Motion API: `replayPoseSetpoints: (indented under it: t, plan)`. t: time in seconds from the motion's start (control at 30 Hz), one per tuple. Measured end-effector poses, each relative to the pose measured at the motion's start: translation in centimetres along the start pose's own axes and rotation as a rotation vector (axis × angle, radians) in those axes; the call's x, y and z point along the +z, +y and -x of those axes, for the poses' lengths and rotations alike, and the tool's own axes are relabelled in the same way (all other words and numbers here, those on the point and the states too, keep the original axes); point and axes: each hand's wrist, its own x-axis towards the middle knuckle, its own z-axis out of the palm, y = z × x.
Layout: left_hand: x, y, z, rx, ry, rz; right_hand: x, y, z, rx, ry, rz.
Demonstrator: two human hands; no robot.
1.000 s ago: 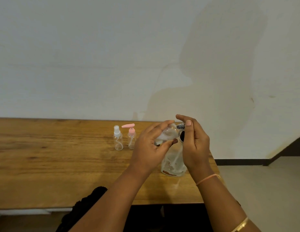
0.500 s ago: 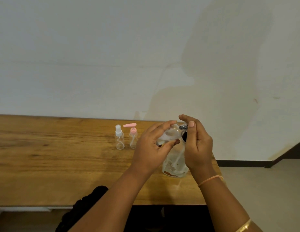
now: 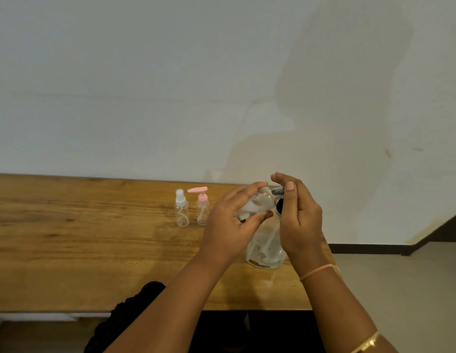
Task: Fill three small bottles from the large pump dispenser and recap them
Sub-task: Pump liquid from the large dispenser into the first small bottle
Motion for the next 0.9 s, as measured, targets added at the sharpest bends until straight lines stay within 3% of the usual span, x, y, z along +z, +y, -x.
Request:
replayPoseSetpoints:
  t: [0.47, 0.67, 0.9]
  plan:
    - [0.0, 0.5, 0.0, -0.018, -0.008, 0.01, -0.1, 0.0, 0.1, 0.005, -0.003, 0.031]
    - [-0.1, 1.0, -0.2, 0.007, 0.007, 0.013, 0.0, -1.4, -0.2, 0.005, -0.006, -0.088]
    - [0.0, 0.7, -0.2, -0.007, 0.006, -0.007, -0.4, -1.2, -0.4, 0.126, -0.037, -0.115]
